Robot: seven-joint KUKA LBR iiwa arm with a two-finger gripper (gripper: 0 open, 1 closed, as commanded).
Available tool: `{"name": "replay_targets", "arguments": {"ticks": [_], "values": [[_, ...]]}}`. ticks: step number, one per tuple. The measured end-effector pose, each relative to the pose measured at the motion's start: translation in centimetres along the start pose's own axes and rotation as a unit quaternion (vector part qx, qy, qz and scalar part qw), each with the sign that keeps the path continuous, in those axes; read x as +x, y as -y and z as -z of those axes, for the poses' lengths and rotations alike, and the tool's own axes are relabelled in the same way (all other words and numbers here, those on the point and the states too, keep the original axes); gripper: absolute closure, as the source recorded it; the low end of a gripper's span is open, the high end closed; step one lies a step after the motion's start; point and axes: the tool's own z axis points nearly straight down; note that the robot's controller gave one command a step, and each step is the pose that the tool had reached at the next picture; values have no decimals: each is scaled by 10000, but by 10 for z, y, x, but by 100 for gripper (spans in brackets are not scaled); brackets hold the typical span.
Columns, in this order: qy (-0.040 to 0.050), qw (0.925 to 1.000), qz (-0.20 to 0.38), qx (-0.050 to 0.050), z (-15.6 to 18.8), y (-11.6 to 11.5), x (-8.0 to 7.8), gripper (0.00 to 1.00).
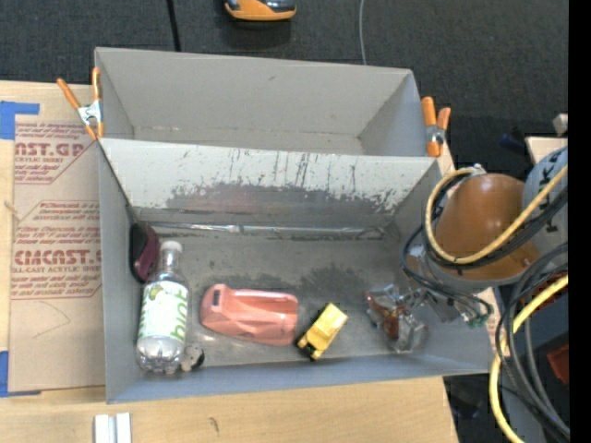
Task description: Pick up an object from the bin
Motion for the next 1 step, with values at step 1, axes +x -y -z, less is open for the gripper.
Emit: {"name": "replay_targets", "arguments": {"ticks": [1], "values": [[-21,10000,-2,-14,20,-1,1,100]]}}
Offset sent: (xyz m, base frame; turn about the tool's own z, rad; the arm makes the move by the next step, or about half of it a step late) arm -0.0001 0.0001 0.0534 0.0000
